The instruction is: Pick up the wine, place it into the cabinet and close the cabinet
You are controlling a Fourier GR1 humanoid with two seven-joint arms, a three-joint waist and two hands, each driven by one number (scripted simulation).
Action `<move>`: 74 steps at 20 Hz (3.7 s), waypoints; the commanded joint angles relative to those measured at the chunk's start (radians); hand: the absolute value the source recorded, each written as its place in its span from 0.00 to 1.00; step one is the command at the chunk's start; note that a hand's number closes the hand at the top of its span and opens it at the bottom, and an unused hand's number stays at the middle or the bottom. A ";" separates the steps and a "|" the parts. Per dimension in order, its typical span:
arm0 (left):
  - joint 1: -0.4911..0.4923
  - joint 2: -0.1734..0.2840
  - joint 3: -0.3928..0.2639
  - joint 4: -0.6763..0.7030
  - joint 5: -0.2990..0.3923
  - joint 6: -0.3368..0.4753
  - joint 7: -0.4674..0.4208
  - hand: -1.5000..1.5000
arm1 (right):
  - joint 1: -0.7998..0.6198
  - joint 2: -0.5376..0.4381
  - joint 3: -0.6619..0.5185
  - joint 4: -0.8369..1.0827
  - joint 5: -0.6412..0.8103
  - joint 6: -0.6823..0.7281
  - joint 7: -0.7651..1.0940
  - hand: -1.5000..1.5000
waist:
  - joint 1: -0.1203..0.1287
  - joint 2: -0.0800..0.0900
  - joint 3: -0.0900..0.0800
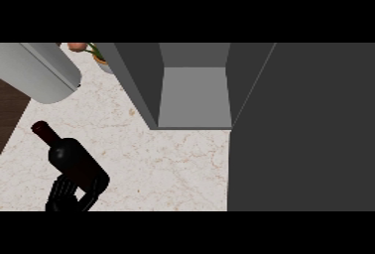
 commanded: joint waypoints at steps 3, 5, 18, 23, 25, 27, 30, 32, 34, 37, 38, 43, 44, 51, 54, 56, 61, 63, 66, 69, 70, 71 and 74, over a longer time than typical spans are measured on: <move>-0.043 -0.039 -0.026 0.060 -0.007 0.036 -0.026 1.00 | -0.039 -0.003 0.003 -0.050 -0.009 -0.041 0.075 0.00 | -0.001 0.002 -0.003; -0.053 0.003 -0.017 0.103 -0.024 -0.002 -0.047 1.00 | -0.099 -0.050 -0.061 0.005 -0.072 -0.024 0.094 0.00 | -0.001 0.002 -0.003; 0.050 0.071 -0.244 0.101 -0.168 -0.428 -0.135 1.00 | -0.017 -0.013 -0.023 0.021 -0.019 0.017 -0.006 0.00 | -0.002 0.002 -0.003; 0.109 0.073 -0.270 -0.009 -0.137 -0.505 -0.123 1.00 | -0.024 -0.007 -0.047 0.074 -0.006 0.016 -0.047 0.00 | 0.002 0.001 -0.003; 0.103 0.056 -0.294 -0.053 -0.140 -0.502 -0.098 1.00 | -0.066 -0.014 -0.045 0.075 -0.018 -0.001 -0.007 0.00 | 0.002 0.001 -0.003; 0.140 0.041 -0.303 -0.225 -0.106 -0.445 -0.005 1.00 | -0.050 0.003 -0.021 0.061 -0.008 -0.013 0.003 0.00 | 0.005 0.000 -0.002; 0.191 0.063 -0.328 -0.401 -0.081 -0.424 0.125 1.00 | -0.045 -0.005 -0.044 0.080 -0.009 0.007 -0.032 0.00 | 0.005 0.001 -0.002; 0.249 0.025 -0.361 -0.470 -0.089 -0.395 0.139 1.00 | -0.047 -0.011 -0.051 0.103 -0.018 0.023 -0.055 0.00 | 0.004 0.001 -0.002; 0.243 0.020 -0.374 -0.515 -0.099 -0.364 0.182 1.00 | -0.003 -0.005 -0.060 0.097 -0.023 0.042 -0.090 0.00 | 0.001 0.001 -0.002; 0.248 0.020 -0.393 -0.678 -0.061 -0.322 0.319 1.00 | -0.043 0.015 -0.009 0.086 0.022 -0.009 -0.036 0.00 | 0.003 0.001 -0.002; 0.327 -0.005 -0.433 -0.719 -0.081 -0.326 0.276 1.00 | -0.067 0.008 -0.026 0.178 0.028 0.018 -0.099 0.00 | 0.007 0.001 -0.002; 0.303 -0.028 -0.462 -0.897 -0.091 -0.197 0.410 1.00 | -0.029 -0.027 -0.079 0.059 -0.072 0.018 -0.012 0.00 | 0.002 0.001 -0.003; 0.241 -0.039 -0.462 -0.845 -0.096 -0.208 0.397 1.00 | -0.035 -0.013 -0.037 -0.001 -0.026 -0.022 0.040 0.00 | 0.000 0.001 -0.003; 0.045 -0.040 -0.560 -0.919 -0.065 0.058 0.598 1.00 | 0.027 0.000 -0.026 0.125 -0.004 0.064 -0.102 0.00 | -0.003 0.002 -0.002; -0.092 -0.040 -0.552 -0.801 -0.084 0.124 0.558 1.00 | 0.038 0.011 -0.040 0.101 -0.011 0.052 -0.114 0.00 | -0.006 0.002 -0.003; -0.153 -0.040 -0.574 -0.832 -0.094 0.200 0.610 1.00 | -0.068 0.000 -0.017 0.115 0.010 0.005 -0.034 0.00 | -0.002 0.002 -0.003; -0.291 -0.041 -0.557 -0.634 -0.103 0.237 0.509 1.00 | 0.002 0.003 -0.037 0.104 -0.007 0.045 -0.084 0.00 | -0.007 0.003 -0.003; -0.250 -0.041 -0.578 -0.677 -0.145 0.245 0.530 1.00 | 0.054 0.014 -0.007 -0.022 -0.003 0.010 0.002 0.00 | -0.006 0.001 -0.003; -0.252 -0.041 -0.680 -0.632 -0.160 0.303 0.494 1.00 | -0.055 -0.009 -0.060 0.152 -0.002 0.025 -0.069 0.00 | -0.002 0.002 -0.003; -0.377 -0.041 -0.712 -0.580 -0.172 0.419 0.551 1.00 | -0.052 0.000 -0.047 0.121 0.019 0.014 -0.067 0.00 | -0.004 0.002 -0.003; -0.452 -0.041 -0.674 -0.490 -0.134 0.382 0.573 1.00 | -0.023 0.039 0.016 0.075 0.058 -0.008 -0.056 0.00 | -0.008 0.002 -0.003; -0.454 -0.041 -0.667 -0.485 -0.153 0.391 0.574 1.00 | 0.001 0.045 0.036 0.113 0.088 0.019 -0.102 0.00 | -0.006 0.002 -0.003; -0.445 -0.041 -0.700 -0.396 -0.100 0.402 0.476 1.00 | -0.031 0.004 -0.043 0.079 -0.015 0.007 -0.034 0.00 | -0.007 0.002 -0.003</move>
